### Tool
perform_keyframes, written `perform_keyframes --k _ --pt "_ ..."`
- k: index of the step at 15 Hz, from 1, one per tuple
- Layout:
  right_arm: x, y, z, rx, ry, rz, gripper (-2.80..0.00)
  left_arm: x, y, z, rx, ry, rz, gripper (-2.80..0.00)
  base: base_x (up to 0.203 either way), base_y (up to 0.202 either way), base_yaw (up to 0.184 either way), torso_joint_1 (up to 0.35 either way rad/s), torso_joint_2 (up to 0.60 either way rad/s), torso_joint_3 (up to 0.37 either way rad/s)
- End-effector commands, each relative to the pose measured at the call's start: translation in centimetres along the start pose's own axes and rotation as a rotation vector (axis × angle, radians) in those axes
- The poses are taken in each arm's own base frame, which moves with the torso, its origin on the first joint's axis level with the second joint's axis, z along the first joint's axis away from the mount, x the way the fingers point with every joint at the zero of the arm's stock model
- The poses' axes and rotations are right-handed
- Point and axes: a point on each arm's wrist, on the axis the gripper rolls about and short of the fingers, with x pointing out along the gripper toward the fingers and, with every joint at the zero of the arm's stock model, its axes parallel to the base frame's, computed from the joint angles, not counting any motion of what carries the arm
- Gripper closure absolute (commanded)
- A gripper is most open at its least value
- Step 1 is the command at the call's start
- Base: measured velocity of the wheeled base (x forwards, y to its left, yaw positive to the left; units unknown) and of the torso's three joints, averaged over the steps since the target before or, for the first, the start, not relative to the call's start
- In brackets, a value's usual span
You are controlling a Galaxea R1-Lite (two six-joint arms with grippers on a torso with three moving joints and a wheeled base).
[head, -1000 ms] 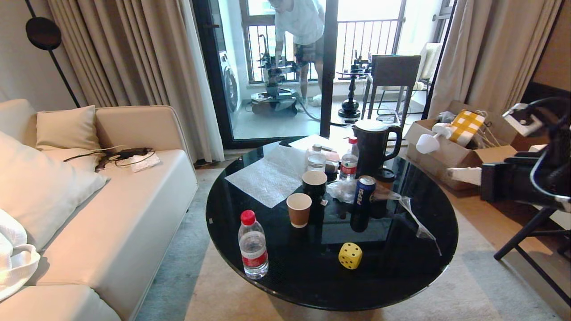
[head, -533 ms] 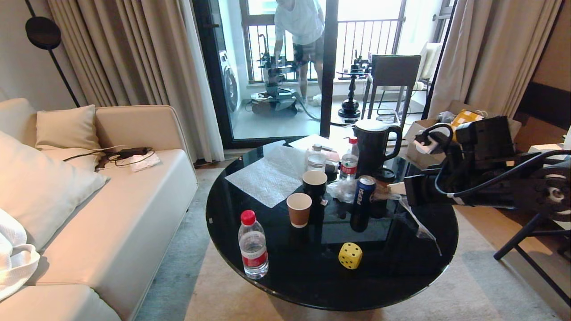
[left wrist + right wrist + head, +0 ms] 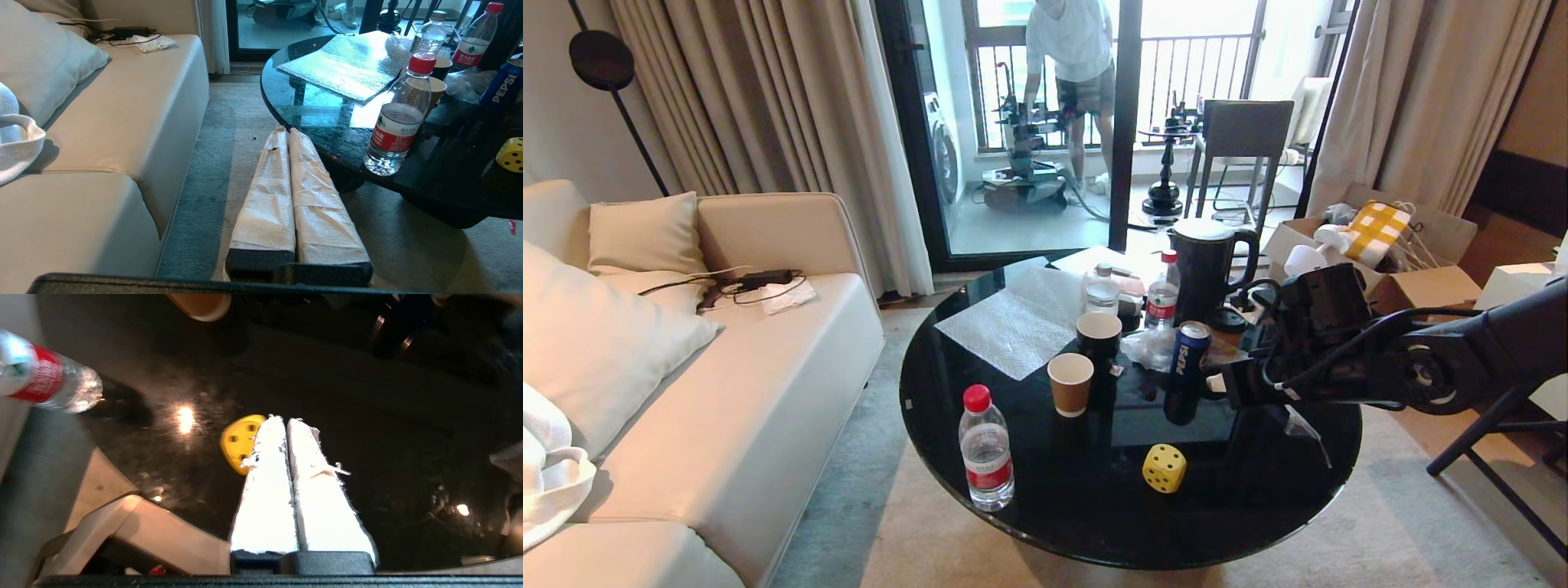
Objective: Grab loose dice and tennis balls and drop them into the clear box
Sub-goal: Pick up toys out of the box
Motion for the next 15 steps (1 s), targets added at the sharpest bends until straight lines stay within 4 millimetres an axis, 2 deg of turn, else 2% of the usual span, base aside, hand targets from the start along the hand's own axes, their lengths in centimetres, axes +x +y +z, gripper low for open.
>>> perform_keyframes --k 1,3,5,9,14,15 --pt "1.2 -0.2 -0.6 0.005 0.032 0.0 -2.8 0.0 0.0 0.0 -0.001 0.0 0.001 0.0 0.0 0.0 0.0 0.0 0.0 0.0" --pt "1.7 -0.3 -0.7 0.003 0.036 -0.001 -2.8 0.0 0.0 0.0 -0.001 0.0 0.001 0.0 0.0 0.0 0.0 0.0 0.0 0.0" --pt "3.4 -0.6 -1.6 -0.053 0.065 -0.02 -2.8 0.0 0.0 0.0 -0.001 0.0 0.001 0.0 0.0 0.0 0.0 0.0 0.0 0.0" --pt "5.4 -1.1 -2.7 -0.1 0.098 -0.047 -2.8 0.0 0.0 0.0 -0.001 0.0 0.001 0.0 0.0 0.0 0.0 0.0 0.0 0.0" --pt "6.4 -0.8 -3.0 -0.13 0.088 -0.034 -2.8 0.0 0.0 0.0 -0.001 0.0 0.001 0.0 0.0 0.0 0.0 0.0 0.0 0.0" --pt "7.4 -0.7 -3.7 -0.184 0.107 -0.026 -2.8 0.0 0.0 0.0 -0.001 0.0 0.001 0.0 0.0 0.0 0.0 0.0 0.0 0.0"
